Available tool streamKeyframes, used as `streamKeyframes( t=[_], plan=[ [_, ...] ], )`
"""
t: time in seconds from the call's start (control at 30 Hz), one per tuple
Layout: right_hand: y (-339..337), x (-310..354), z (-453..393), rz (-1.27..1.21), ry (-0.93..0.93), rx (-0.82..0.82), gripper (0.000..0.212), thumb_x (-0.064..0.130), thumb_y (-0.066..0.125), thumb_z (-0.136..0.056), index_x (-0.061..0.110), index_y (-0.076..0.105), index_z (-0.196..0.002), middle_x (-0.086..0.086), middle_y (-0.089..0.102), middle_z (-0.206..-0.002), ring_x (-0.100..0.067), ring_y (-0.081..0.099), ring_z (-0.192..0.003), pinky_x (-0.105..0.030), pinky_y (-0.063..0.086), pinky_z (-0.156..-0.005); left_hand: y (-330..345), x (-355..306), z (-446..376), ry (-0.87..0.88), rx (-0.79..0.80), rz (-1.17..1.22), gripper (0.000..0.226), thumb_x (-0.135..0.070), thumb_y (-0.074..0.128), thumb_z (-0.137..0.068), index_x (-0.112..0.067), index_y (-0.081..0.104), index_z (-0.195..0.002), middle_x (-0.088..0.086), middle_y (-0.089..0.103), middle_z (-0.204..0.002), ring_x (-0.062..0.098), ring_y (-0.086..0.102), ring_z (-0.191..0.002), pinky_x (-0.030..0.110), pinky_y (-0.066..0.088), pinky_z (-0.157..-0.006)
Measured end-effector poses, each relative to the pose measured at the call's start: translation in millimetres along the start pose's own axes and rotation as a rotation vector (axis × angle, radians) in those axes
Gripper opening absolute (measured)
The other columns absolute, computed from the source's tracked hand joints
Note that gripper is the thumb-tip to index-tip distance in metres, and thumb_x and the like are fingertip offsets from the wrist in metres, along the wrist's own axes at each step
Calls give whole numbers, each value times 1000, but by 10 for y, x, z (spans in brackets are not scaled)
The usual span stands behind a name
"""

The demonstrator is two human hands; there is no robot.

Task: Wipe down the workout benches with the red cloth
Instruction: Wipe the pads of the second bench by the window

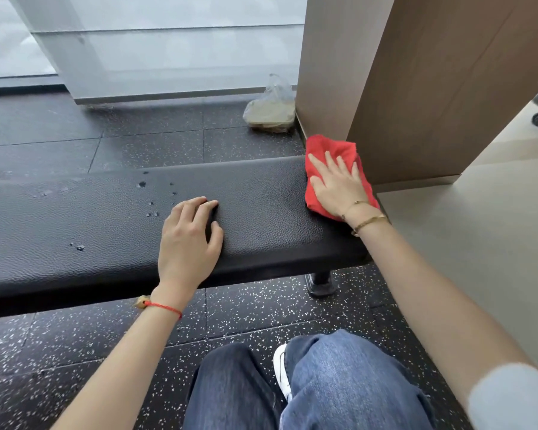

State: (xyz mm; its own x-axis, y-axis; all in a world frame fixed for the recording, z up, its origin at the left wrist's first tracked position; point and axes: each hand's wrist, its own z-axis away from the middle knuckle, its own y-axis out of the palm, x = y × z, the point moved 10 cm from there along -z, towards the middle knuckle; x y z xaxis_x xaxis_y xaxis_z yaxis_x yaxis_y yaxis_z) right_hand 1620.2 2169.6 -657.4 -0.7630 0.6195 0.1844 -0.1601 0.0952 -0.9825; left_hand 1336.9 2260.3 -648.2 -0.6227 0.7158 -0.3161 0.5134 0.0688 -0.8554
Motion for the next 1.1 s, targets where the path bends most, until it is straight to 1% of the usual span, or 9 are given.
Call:
streamKeyframes(
  t=[0.17, 0.27, 0.33, 0.43, 0.53, 0.6, 0.77, 0.93, 1.1],
  plan=[
    [126, 803, 440, 16, -294, -28, 55, 37, 33, -99, 34, 20, -152, -4, 17, -161, -23, 14, -149, -42, 2, -122, 10, -6, -4, 3, 1, 5, 38, -23, 54, -93, -13, 59, -130, 5, 58, -132, 25, 47, -127, 38, 37, -108],
    [146, 808, 908, -3, -446, -26, 56, 41, 32, -95, 37, 23, -150, 1, 21, -160, -20, 17, -148, -41, 5, -122, 14, 11, -8, 4, 7, 8, 38, -23, 54, -94, -13, 59, -130, 4, 57, -132, 25, 47, -127, 39, 38, -108],
    [112, 566, 931, -36, -428, -14, 57, 42, 30, -93, 38, 25, -150, 4, 23, -159, -18, 18, -148, -42, 6, -122, 15, 14, -5, 6, 9, 7, 38, -23, 54, -94, -13, 59, -131, 4, 57, -132, 25, 47, -127, 39, 38, -108],
    [33, 227, 508, -3, -263, -22, 54, 38, 33, -97, 37, 23, -150, 1, 20, -160, -20, 17, -148, -45, 4, -121, 11, 5, -6, -3, 11, -3, 38, -24, 54, -94, -13, 59, -131, 4, 57, -132, 25, 47, -127, 38, 38, -108],
    [56, 321, 97, 30, -140, -2, 54, 36, 30, -99, 35, 16, -152, -2, 12, -162, -22, 9, -150, -46, -3, -121, 21, 7, -7, -18, 16, -14, 39, -24, 52, -94, -13, 58, -131, 4, 57, -132, 24, 46, -128, 38, 37, -108],
    [108, 590, 88, 22, -188, -1, 55, 36, 29, -99, 34, 15, -153, -3, 11, -162, -23, 9, -150, -45, -4, -121, 30, 1, -10, -20, 21, -21, 39, -25, 52, -94, -13, 58, -131, 4, 57, -133, 24, 46, -127, 38, 37, -108],
    [176, 960, 786, 26, -482, -39, 56, 35, 32, -98, 32, 21, -152, -2, 21, -160, -20, 16, -149, -41, -3, -122, 16, -7, -13, -12, 14, -14, 39, -23, 53, -93, -12, 59, -130, 5, 58, -132, 26, 48, -126, 38, 38, -108],
    [42, 727, 848, 162, -465, -115, 57, 38, 20, -96, 28, 24, -152, -2, 28, -158, -19, 22, -147, -45, -3, -122, -2, -16, -10, 4, 8, -9, 40, -25, 51, -93, -11, 59, -130, 7, 58, -131, 27, 48, -126, 39, 38, -110],
    [38, 813, 473, 101, -419, -55, 55, 28, 31, -101, 19, 18, -153, -10, 18, -160, -22, 10, -150, -38, -4, -122, 21, -21, -7, -9, 24, -27, 39, -23, 53, -94, -11, 58, -131, 6, 57, -133, 26, 48, -127, 39, 38, -110]
  ],
)
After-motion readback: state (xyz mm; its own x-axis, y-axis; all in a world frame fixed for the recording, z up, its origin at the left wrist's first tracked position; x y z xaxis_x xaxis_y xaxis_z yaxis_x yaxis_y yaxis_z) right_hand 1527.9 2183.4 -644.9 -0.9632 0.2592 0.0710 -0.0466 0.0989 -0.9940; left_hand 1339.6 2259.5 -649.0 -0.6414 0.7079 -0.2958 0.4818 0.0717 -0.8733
